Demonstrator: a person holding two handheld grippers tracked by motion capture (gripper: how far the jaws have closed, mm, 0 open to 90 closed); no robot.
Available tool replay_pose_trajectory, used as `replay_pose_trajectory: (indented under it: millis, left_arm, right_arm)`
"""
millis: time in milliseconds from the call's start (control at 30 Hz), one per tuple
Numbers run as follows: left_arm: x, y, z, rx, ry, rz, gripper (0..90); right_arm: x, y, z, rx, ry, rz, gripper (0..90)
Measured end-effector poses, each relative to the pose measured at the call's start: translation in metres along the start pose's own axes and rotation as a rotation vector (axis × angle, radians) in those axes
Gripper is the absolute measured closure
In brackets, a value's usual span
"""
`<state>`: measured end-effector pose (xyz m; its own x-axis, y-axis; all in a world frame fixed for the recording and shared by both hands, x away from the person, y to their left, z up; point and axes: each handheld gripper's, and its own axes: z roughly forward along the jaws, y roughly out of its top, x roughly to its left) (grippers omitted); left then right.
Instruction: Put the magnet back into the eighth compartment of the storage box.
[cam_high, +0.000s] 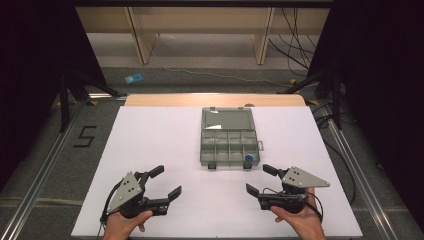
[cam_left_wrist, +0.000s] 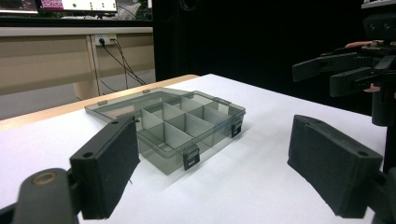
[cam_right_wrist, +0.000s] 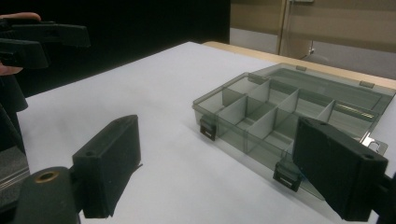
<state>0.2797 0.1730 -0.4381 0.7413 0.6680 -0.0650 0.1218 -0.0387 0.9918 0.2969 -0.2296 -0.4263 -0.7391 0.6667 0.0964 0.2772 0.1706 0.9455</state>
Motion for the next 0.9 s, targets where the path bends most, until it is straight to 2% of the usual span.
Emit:
replay_pose_trajectory:
  millis: [67,167,267,900]
  left_arm:
    - [0.0000,0.0000,0.0000,0.000,0.000,0.000,16.0]
    - [0.0000,-0.0001,0.0001,-0.001,0.001,-0.001,16.1]
    - [-0.0001,0.0000,0.0001,0.000,0.000,0.000,16.0]
    - [-0.0001,0.0000,0.0003,0.000,0.000,0.000,16.1]
  right_arm:
    - [0.0010,0.0001,-0.0025,0.023,0.002,0.004,16.4]
    - [0.0014,-0.0013,-0.0015,-0.002,0.009,-0.001,16.4]
    - [0.0013,-0.0011,-0.0030,0.019,0.000,-0.003,16.4]
    - [0.0013,-0.0014,-0.0023,0.020,-0.006,-0.001,16.3]
